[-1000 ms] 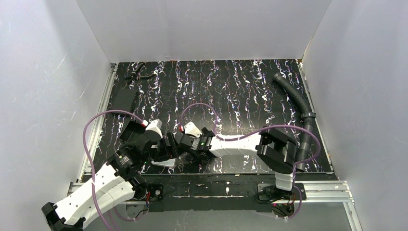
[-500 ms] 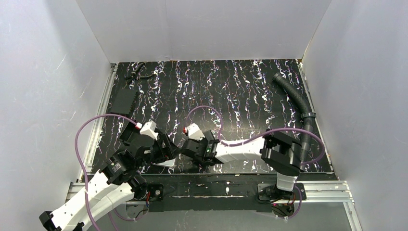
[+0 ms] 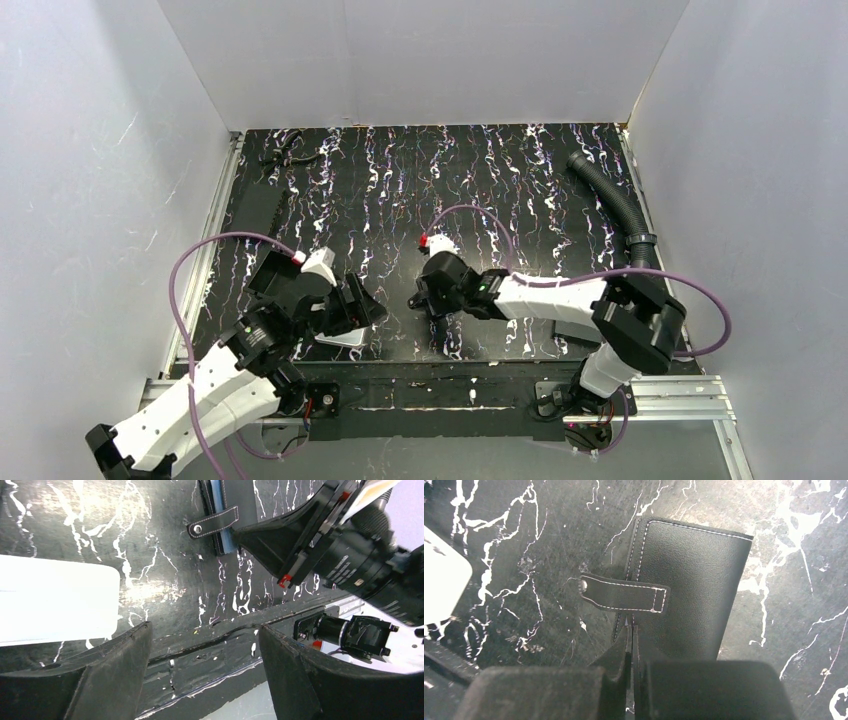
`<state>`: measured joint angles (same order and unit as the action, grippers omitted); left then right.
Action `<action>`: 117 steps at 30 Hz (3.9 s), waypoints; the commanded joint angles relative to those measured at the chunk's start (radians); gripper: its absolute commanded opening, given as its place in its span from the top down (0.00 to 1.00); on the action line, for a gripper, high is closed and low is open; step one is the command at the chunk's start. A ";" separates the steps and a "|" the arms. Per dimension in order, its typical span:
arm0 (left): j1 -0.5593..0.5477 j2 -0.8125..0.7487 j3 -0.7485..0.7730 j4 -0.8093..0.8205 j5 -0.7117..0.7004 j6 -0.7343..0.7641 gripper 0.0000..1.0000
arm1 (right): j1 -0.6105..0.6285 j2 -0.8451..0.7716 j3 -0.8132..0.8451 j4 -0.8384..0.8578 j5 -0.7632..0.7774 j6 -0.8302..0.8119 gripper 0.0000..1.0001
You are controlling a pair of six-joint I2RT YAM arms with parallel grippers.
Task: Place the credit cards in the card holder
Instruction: Pick up the card holder from the center of the board.
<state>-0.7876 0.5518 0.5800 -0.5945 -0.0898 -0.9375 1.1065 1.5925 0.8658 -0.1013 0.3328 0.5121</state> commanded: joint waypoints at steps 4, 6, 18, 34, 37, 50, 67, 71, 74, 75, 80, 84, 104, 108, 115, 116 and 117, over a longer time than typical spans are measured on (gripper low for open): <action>-0.004 0.094 -0.019 0.167 0.087 -0.051 0.24 | -0.050 -0.055 0.036 0.009 -0.322 -0.042 0.75; -0.003 0.105 -0.020 0.187 0.089 -0.056 0.24 | -0.055 -0.077 0.060 -0.032 -0.339 -0.030 0.59; 0.000 0.359 0.036 0.308 0.218 -0.026 0.10 | -0.437 -0.255 -0.086 -0.066 -0.656 -0.003 0.31; 0.060 0.995 0.377 0.225 0.205 0.257 0.31 | -0.616 -0.041 -0.160 0.169 -0.981 -0.033 0.41; 0.061 1.040 0.380 0.233 0.185 0.277 0.42 | -0.616 -0.011 -0.149 0.178 -0.993 -0.040 0.42; 0.063 1.107 0.279 0.284 0.161 0.274 0.73 | -0.608 0.071 -0.149 0.253 -1.030 -0.025 0.42; 0.063 0.993 0.192 0.336 0.215 0.260 0.69 | -0.480 0.102 -0.232 0.610 -0.974 0.285 0.77; 0.074 0.810 0.254 0.232 0.243 0.296 0.46 | -0.505 0.062 -0.244 0.675 -1.062 0.399 0.98; 0.089 0.603 0.307 0.157 0.282 0.349 0.26 | -0.519 -0.003 -0.242 0.765 -1.162 0.497 0.99; 0.103 0.544 0.319 0.146 0.308 0.359 0.21 | -0.520 -0.027 -0.234 0.787 -1.190 0.533 0.99; 0.239 0.313 0.359 0.148 0.514 0.347 0.08 | -0.519 -0.143 -0.181 0.939 -1.302 0.727 0.99; 0.351 0.253 0.435 0.150 0.602 0.305 0.05 | -0.518 -0.201 -0.146 1.196 -1.307 0.986 0.99; 0.501 0.341 0.475 0.507 0.916 -0.234 0.02 | -0.442 -0.191 0.045 1.239 -1.281 1.025 0.99; 0.478 0.341 0.445 0.496 0.881 -0.239 0.07 | -0.413 -0.166 0.056 1.243 -1.272 1.025 0.99; 0.421 0.354 0.472 0.351 0.793 -0.092 0.46 | -0.378 -0.158 0.088 0.971 -1.274 0.832 0.99; 0.401 0.361 0.484 0.274 0.743 -0.032 0.57 | -0.368 -0.173 0.122 0.789 -1.258 0.712 0.96; 0.399 0.366 0.497 0.186 0.680 0.006 0.75 | -0.368 -0.195 0.148 0.599 -1.229 0.580 0.79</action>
<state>-0.3584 0.9150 1.0199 -0.2085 0.7193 -1.0771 0.7212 1.4479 0.9062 0.8906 -0.9440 1.4048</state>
